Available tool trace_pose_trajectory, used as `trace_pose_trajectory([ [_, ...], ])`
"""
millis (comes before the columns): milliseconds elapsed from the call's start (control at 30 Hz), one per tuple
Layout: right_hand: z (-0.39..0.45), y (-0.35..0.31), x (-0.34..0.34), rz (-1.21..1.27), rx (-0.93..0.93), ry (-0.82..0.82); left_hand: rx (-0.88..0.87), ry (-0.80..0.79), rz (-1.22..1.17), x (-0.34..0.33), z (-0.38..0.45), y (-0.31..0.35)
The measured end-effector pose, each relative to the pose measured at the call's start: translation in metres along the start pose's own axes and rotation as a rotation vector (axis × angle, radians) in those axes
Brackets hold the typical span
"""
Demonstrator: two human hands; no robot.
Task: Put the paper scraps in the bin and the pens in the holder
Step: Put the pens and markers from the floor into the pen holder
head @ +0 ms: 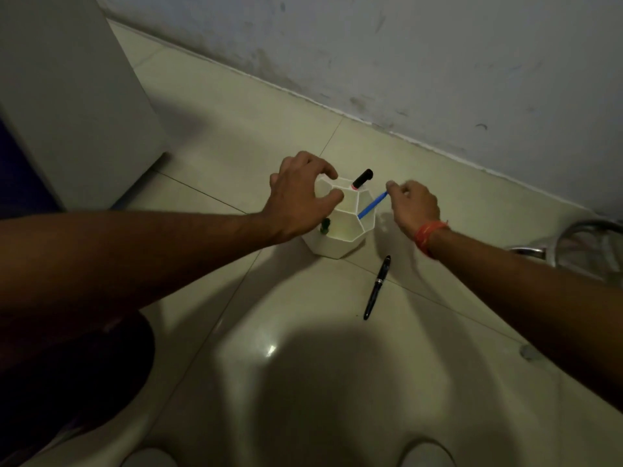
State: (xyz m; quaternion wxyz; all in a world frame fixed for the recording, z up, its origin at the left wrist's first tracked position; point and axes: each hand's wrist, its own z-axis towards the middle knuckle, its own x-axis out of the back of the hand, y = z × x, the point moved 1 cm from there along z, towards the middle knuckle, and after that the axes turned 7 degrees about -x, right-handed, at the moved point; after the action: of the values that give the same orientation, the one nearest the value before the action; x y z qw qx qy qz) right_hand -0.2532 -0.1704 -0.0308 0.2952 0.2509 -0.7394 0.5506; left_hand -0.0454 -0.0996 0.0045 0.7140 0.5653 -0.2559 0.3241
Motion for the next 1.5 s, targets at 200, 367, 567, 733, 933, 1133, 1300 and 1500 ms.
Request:
trace_pose_trajectory([
  [200, -0.027, 0.02, 0.0, 0.236, -0.181, -0.042, 0.053, 0.051, 0.008, 0.003, 0.018, -0.008],
  [367, -0.02, 0.025, -0.008, 0.243, -0.162, 0.105, 0.157, 0.029, -0.077, -0.005, 0.023, -0.017],
  [567, -0.037, 0.06, -0.022, -0.544, -0.148, -0.187, 0.168, 0.016, -0.083, -0.01, 0.025, -0.021],
  [733, -0.047, 0.065, -0.04, -0.54, -0.104, -0.27, 0.195, 0.024, -0.115, -0.008, 0.026, -0.025],
  [933, -0.017, 0.045, -0.01, -0.086, -0.139, 0.017, 0.227, 0.091, -0.148, 0.001, 0.034, -0.027],
  [1133, 0.019, -0.036, 0.058, 0.526, 0.093, 0.414, 0.338, 0.149, -0.172, 0.004, 0.042, -0.036],
  [1300, -0.001, -0.09, 0.039, 0.542, 0.31, 0.204, 0.352, 0.161, -0.171, 0.004, 0.048, -0.032],
  [1500, -0.025, -0.091, 0.0, 0.089, 0.397, -0.055, 0.305, 0.159, -0.157, 0.005, 0.046, -0.027],
])
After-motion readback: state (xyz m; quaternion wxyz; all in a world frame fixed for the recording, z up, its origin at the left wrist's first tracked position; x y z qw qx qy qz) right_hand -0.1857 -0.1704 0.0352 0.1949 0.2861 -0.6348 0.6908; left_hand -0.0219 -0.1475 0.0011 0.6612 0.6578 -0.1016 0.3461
